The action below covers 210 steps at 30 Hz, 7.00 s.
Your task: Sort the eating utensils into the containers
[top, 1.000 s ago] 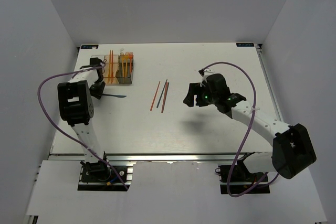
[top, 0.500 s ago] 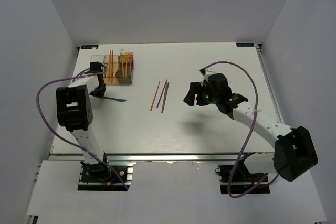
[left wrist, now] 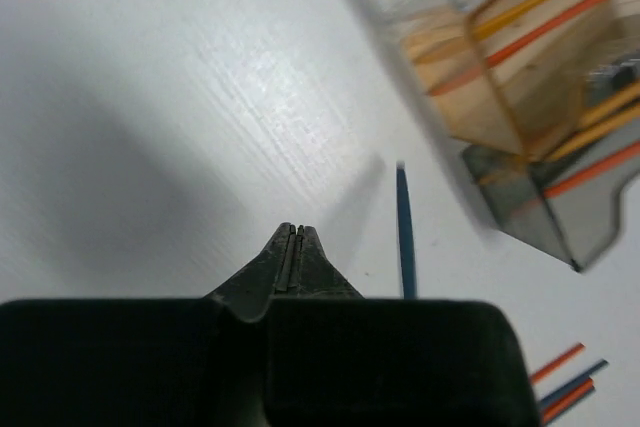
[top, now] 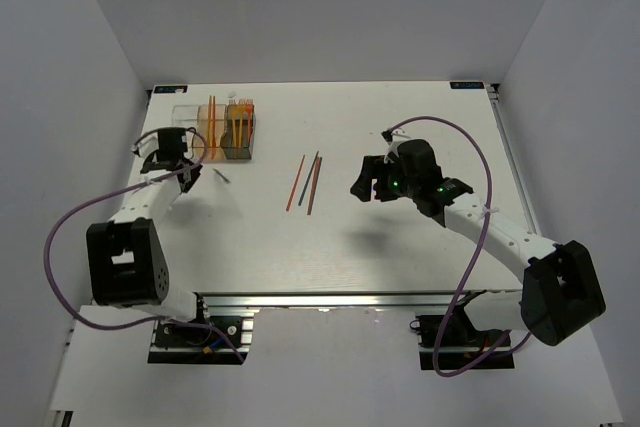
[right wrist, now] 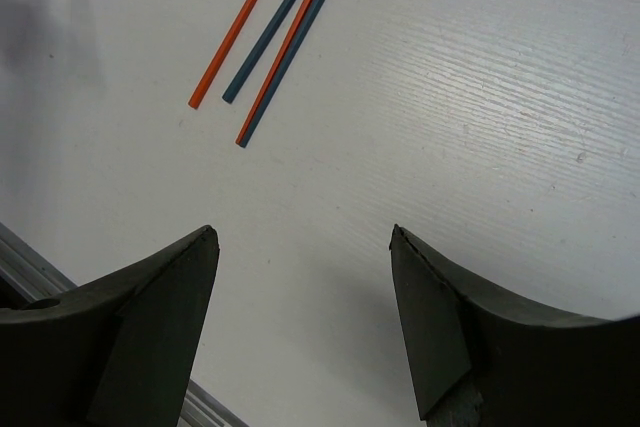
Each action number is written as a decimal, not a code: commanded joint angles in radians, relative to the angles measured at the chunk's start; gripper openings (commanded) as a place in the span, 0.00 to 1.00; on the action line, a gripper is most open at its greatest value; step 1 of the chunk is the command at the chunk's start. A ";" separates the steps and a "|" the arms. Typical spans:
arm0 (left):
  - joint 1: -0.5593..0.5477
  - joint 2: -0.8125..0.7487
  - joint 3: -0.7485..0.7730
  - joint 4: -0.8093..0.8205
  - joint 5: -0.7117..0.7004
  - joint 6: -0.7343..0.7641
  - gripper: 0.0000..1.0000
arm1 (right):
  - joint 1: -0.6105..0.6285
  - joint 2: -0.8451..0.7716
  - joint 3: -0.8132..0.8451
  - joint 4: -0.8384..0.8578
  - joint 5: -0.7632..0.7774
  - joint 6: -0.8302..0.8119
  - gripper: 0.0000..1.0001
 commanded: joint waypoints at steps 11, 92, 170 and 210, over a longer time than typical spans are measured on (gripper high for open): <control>-0.013 -0.100 0.173 0.066 0.018 0.307 0.23 | -0.026 0.032 -0.006 0.019 0.029 -0.030 0.74; -0.326 0.147 0.453 -0.295 0.158 0.678 0.00 | -0.057 0.085 0.010 -0.016 -0.008 -0.071 0.80; -0.088 0.260 0.861 -0.431 0.064 0.401 0.98 | 0.164 0.636 0.623 -0.320 0.438 0.145 0.84; -0.240 -0.391 0.024 -0.043 0.106 0.542 0.98 | 0.184 1.042 1.056 -0.429 0.534 0.154 0.39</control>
